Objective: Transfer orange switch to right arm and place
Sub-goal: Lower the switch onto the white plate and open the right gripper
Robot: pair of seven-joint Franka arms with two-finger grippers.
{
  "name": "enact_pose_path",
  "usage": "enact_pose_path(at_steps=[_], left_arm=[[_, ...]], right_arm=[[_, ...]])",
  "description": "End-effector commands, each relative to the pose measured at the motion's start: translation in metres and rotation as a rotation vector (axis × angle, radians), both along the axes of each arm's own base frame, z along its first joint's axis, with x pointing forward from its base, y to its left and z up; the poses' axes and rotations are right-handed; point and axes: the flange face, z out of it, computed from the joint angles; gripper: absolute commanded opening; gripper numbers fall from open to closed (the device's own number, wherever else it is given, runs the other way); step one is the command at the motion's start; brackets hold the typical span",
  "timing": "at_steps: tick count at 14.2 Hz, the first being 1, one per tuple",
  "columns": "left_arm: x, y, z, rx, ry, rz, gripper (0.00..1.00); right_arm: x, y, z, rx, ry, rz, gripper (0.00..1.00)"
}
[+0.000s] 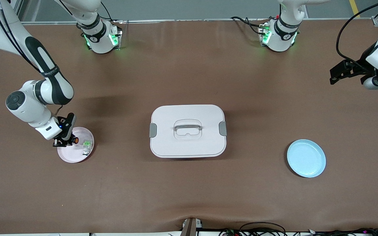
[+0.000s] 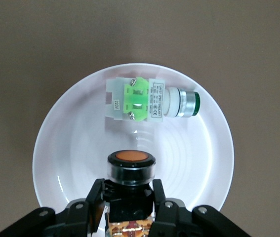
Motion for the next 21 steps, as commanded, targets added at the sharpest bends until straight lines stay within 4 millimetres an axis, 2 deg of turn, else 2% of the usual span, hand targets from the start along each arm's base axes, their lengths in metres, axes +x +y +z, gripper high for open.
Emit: enact_pose_path(at_steps=[1, 7, 8, 9, 17, 19, 21], left_arm=[[-0.006, -0.002, 0.008, -0.013, -0.018, -0.004, 1.0], [-0.004, -0.004, 0.006, -0.014, -0.018, -0.008, 1.0], [-0.003, -0.003, 0.004, -0.014, -0.016, -0.007, 1.0], [-0.003, -0.002, 0.004, -0.014, -0.016, -0.005, 1.0], [-0.001, -0.003, 0.002, -0.015, -0.019, -0.005, 1.0], [-0.001, -0.002, 0.002, -0.015, -0.018, -0.004, 1.0], [-0.002, -0.002, 0.004, -0.014, -0.019, -0.002, 1.0]], right_arm=[[0.008, -0.003, -0.002, -0.014, -0.006, 0.019, 0.0], [0.01, -0.003, -0.01, -0.005, 0.002, 0.003, 0.0], [0.009, -0.005, -0.01, 0.001, 0.005, -0.038, 0.26], [0.009, -0.004, -0.01, 0.002, 0.006, -0.065, 0.99], [0.009, 0.0, -0.002, -0.002, 0.014, -0.08, 1.0], [0.008, 0.003, 0.02, -0.017, 0.052, -0.105, 1.0], [0.006, 0.009, 0.053, -0.03, 0.093, -0.223, 1.0]])
